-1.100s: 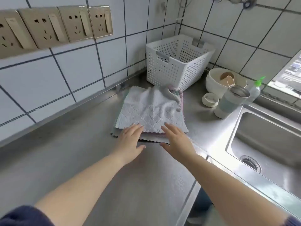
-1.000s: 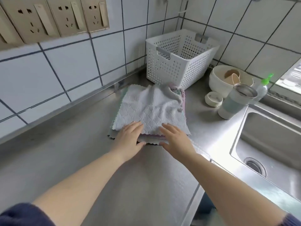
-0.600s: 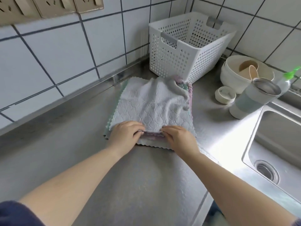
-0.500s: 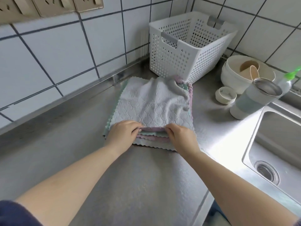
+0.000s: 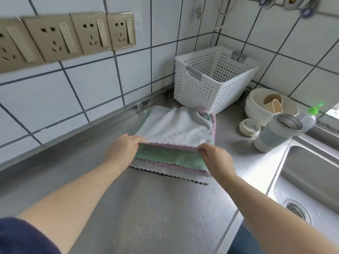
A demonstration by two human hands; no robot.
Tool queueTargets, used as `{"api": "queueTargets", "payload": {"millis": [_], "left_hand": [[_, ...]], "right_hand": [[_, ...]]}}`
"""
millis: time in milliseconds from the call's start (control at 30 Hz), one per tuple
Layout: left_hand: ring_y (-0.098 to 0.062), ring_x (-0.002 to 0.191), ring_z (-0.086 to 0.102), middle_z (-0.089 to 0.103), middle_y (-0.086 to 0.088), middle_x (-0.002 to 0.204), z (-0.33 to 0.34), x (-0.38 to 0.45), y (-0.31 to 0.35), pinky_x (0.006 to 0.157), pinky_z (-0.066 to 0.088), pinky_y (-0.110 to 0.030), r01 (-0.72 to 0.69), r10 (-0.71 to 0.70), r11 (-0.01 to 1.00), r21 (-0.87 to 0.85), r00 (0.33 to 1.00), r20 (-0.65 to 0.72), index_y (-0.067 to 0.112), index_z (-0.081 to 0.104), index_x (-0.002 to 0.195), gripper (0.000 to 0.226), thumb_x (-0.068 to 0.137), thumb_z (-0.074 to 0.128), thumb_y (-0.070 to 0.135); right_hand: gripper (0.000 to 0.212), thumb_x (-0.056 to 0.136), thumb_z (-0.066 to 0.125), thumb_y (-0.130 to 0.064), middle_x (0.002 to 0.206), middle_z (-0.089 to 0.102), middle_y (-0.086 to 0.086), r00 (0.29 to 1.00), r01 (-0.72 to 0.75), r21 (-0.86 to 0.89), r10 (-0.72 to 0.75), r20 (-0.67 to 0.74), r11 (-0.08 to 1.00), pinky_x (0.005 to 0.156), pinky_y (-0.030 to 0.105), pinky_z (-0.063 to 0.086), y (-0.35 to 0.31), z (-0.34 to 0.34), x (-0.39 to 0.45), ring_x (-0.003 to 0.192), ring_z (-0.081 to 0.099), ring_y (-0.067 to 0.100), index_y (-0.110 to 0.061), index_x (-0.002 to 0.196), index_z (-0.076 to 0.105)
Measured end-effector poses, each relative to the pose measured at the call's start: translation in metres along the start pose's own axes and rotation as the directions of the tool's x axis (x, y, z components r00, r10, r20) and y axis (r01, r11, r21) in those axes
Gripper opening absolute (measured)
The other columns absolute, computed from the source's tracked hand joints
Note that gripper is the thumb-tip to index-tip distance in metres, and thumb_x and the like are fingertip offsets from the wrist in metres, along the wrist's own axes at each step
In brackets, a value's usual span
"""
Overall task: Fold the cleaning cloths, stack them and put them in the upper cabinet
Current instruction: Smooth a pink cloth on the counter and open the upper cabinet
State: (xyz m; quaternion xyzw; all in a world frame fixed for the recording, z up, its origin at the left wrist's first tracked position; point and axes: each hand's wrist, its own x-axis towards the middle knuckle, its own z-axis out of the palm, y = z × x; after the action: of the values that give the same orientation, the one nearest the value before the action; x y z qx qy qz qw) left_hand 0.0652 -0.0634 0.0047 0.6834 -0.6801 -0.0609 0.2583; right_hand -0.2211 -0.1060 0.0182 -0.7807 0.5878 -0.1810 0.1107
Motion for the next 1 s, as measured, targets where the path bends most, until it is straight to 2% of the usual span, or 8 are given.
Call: {"api": "queueTargets", "payload": {"millis": [167, 267, 367, 500, 633, 800, 900, 1000], "left_hand": [[-0.031, 0.099, 0.064, 0.07, -0.01, 0.103, -0.062, -0.024, 0.019, 0.091, 0.047, -0.04, -0.082, 0.082, 0.995, 0.05, 0.997, -0.013, 0.011, 0.069, 0.108, 0.029, 0.087, 0.054, -0.004], [-0.027, 0.107, 0.058, 0.064, -0.007, 0.111, -0.092, -0.067, 0.019, 0.088, 0.04, -0.03, -0.073, 0.06, 0.994, 0.081, 0.986, 0.157, 0.015, 0.063, 0.119, 0.034, 0.094, 0.045, 0.002], [-0.022, 0.112, 0.053, 0.058, 0.0, 0.119, -0.107, -0.118, 0.016, 0.082, 0.037, -0.027, -0.023, -0.03, 0.988, 0.153, 0.941, 0.336, 0.023, 0.056, 0.125, 0.033, 0.097, 0.04, 0.015], [-0.024, 0.106, 0.053, 0.059, -0.006, 0.114, -0.113, -0.191, 0.005, 0.078, 0.035, -0.029, 0.072, -0.127, 0.988, 0.135, 0.88, 0.458, 0.014, 0.058, 0.114, 0.025, 0.097, 0.04, 0.017], [-0.024, 0.093, 0.052, 0.06, -0.01, 0.102, -0.117, -0.254, -0.003, 0.068, 0.026, -0.026, 0.113, -0.155, 0.987, 0.111, 0.837, 0.524, 0.004, 0.058, 0.098, 0.018, 0.095, 0.045, 0.016], [-0.016, 0.081, 0.051, 0.059, 0.0, 0.086, -0.12, -0.314, -0.022, 0.069, 0.035, -0.024, 0.299, -0.243, 0.954, -0.015, 0.8, 0.548, 0.01, 0.062, 0.091, 0.016, 0.091, 0.056, 0.025], [-0.012, 0.083, 0.053, 0.063, -0.001, 0.092, -0.122, -0.333, -0.03, 0.068, 0.038, -0.02, 0.388, -0.279, 0.917, -0.092, 0.79, 0.546, 0.02, 0.06, 0.086, 0.008, 0.087, 0.064, 0.027], [-0.011, 0.076, 0.052, 0.062, 0.003, 0.085, -0.12, -0.338, -0.034, 0.061, 0.034, -0.008, 0.472, -0.35, 0.861, -0.191, 0.821, 0.452, 0.019, 0.059, 0.086, 0.009, 0.084, 0.067, 0.023]], "right_hand": [[0.015, 0.091, 0.059, -0.024, 0.091, 0.072, -0.005, 0.999, 0.041, 0.069, -0.043, 0.021, 0.997, 0.068, 0.032, 0.052, -0.025, -0.039, -0.02, 0.082, 0.065, 0.019, -0.021, 0.102, 0.068], [0.015, 0.091, 0.058, -0.022, 0.093, 0.071, -0.006, 0.989, 0.053, 0.072, -0.063, 0.137, 0.996, 0.064, 0.026, 0.043, -0.041, -0.044, -0.06, 0.085, 0.063, 0.017, -0.02, 0.103, 0.067], [0.013, 0.091, 0.056, -0.024, 0.089, 0.065, -0.004, 0.969, 0.049, 0.075, -0.065, 0.237, 0.996, 0.067, 0.031, 0.045, -0.056, -0.036, -0.107, 0.086, 0.062, 0.02, -0.02, 0.1, 0.064], [0.016, 0.095, 0.05, -0.024, 0.084, 0.06, -0.001, 0.931, 0.041, 0.054, -0.057, 0.36, 0.998, 0.059, 0.028, 0.039, -0.078, -0.019, -0.172, 0.076, 0.055, 0.021, -0.015, 0.103, 0.059], [0.022, 0.095, 0.048, -0.026, 0.098, 0.069, 0.008, 0.895, 0.002, 0.008, -0.005, 0.446, 1.0, 0.066, 0.028, 0.042, -0.097, -0.004, -0.223, 0.087, 0.062, 0.026, -0.014, 0.11, 0.06], [0.023, 0.092, 0.052, -0.036, 0.098, 0.067, 0.0, 0.817, -0.073, -0.027, 0.075, 0.572, 0.997, 0.079, 0.032, 0.051, -0.115, 0.004, -0.268, 0.089, 0.062, 0.02, -0.024, 0.109, 0.062], [0.023, 0.088, 0.056, -0.043, 0.087, 0.063, -0.006, 0.802, -0.073, -0.04, 0.083, 0.592, 0.997, 0.074, 0.027, 0.049, -0.121, 0.005, -0.283, 0.082, 0.059, 0.014, -0.026, 0.103, 0.065], [0.019, 0.087, 0.06, -0.039, 0.08, 0.06, -0.009, 0.809, -0.17, 0.004, 0.137, 0.572, 0.986, 0.061, 0.019, 0.042, -0.118, 0.003, -0.288, 0.072, 0.054, 0.008, -0.026, 0.099, 0.066]]}}
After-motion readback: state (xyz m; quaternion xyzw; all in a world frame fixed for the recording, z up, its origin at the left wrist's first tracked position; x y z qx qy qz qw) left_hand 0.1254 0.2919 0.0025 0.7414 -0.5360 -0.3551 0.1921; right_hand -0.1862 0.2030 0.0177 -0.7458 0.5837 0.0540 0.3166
